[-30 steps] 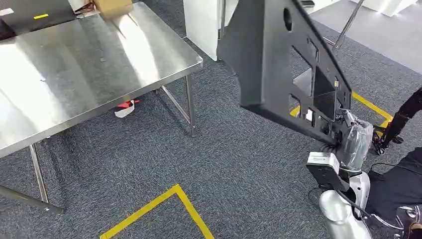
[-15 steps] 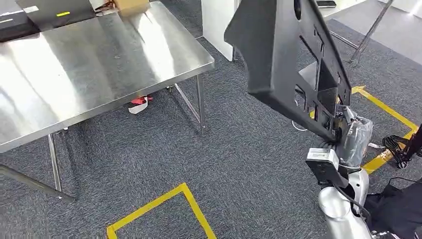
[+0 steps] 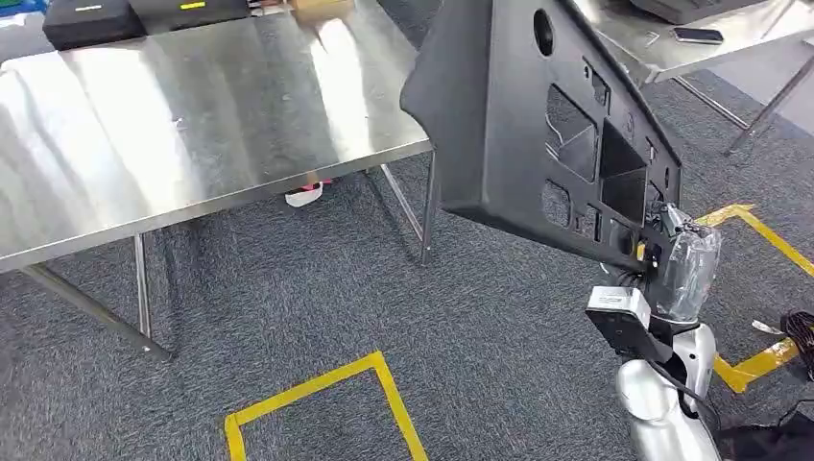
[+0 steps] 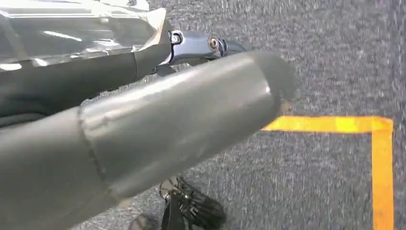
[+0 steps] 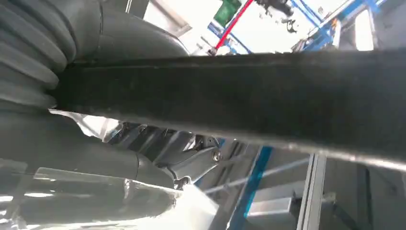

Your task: Take the parts from the cabinet and place them on the table.

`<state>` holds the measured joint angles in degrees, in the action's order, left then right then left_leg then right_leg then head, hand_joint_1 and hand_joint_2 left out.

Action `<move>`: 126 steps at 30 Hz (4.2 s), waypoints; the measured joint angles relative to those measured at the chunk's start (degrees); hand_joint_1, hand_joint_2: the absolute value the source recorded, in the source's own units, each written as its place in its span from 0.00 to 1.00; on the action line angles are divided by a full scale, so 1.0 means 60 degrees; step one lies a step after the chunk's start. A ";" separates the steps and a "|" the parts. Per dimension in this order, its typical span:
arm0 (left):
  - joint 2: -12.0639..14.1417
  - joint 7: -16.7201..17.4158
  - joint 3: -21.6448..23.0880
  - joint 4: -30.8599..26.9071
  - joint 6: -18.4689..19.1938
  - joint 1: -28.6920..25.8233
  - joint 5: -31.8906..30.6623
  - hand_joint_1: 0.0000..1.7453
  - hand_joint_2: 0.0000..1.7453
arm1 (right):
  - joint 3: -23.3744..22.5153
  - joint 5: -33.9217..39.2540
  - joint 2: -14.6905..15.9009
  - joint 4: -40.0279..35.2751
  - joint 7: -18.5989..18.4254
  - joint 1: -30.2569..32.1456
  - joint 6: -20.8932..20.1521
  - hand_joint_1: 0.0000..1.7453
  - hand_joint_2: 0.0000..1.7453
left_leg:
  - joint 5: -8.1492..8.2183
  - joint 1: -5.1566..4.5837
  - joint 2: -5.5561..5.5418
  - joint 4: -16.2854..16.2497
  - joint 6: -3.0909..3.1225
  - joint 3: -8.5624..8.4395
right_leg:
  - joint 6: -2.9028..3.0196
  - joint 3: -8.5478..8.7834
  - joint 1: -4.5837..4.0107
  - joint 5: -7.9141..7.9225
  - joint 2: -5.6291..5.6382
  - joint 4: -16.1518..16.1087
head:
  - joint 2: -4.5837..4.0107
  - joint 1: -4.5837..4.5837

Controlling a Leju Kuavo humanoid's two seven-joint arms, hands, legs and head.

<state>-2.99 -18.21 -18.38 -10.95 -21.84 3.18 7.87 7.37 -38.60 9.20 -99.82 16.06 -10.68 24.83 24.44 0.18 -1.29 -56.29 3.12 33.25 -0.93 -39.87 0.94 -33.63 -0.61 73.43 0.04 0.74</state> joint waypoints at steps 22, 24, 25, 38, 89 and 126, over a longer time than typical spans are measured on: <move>0.0069 -0.0146 -0.0124 0.0004 0.0131 -0.0021 -0.0047 0.00 0.00 | 0.0040 -0.0284 0.0018 0.0025 -0.0277 -0.0279 -0.0131 1.00 1.00 | 0.0064 -0.0014 0.0743 -0.0325 -0.0383 0.0303 | 0.0024 0.1407 -0.0072 0.0997 -0.0559 -0.2613 | 0.0000 0.0106; 0.0062 -0.0149 -0.0124 0.0004 0.0135 -0.0024 -0.0051 0.00 0.00 | 0.0047 -0.0291 0.0022 0.0026 -0.0277 -0.0290 -0.0131 1.00 1.00 | 0.0097 -0.0058 0.0581 -0.0340 -0.0312 0.0358 | -0.0054 0.1438 -0.0062 0.0966 -0.0688 -0.2656 | 0.0000 0.0084; 0.0062 -0.0149 -0.0124 0.0004 0.0131 -0.0031 -0.0051 0.00 0.00 | 0.0047 -0.0291 0.0022 0.0022 -0.0277 -0.0288 -0.0131 1.00 1.00 | 0.0094 -0.0089 0.0477 -0.0323 -0.0245 0.0359 | -0.0103 0.1478 -0.0067 0.0976 -0.0775 -0.2713 | 0.0000 0.0088; 0.0036 -0.0149 -0.0127 0.0000 0.0142 -0.0025 -0.0051 0.00 0.00 | 0.0022 -0.0295 0.0113 0.0026 -0.0280 -0.0217 -0.0127 1.00 1.00 | 0.0103 -0.0076 -0.0749 -0.0263 -0.0158 0.0176 | -0.0287 0.1173 0.0028 0.1173 0.0397 -0.2581 | 0.0000 -0.0019; 0.0106 0.0044 -0.0266 0.0004 0.0313 -0.0024 -0.0317 0.00 0.00 | 0.0233 0.0474 0.0393 0.1162 0.0226 -0.0763 -0.0014 1.00 1.00 | 0.1136 0.0077 0.0105 -0.1932 -0.0493 0.0836 | 0.0054 0.1238 0.0128 0.1161 0.0054 -0.2601 | 0.0000 0.0091; 0.0091 0.0073 -0.0299 -0.0004 0.0393 -0.0059 -0.0379 0.00 0.00 | -0.0124 -0.2757 0.0488 0.2470 -0.1694 -0.0943 -0.0645 1.00 1.00 | -0.0149 0.0168 0.0208 -0.0893 -0.0612 0.0785 | 0.0085 0.1589 0.0110 0.0959 0.0101 -0.2672 | 0.0000 0.0171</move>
<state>-2.45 -17.77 -20.17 -10.97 -19.47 2.83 5.60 6.62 -55.14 12.13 -85.00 5.90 -16.34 20.96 23.54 1.19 -0.04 -61.65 -0.55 37.96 -0.42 -30.33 1.60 -27.88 -0.01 57.40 0.04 1.77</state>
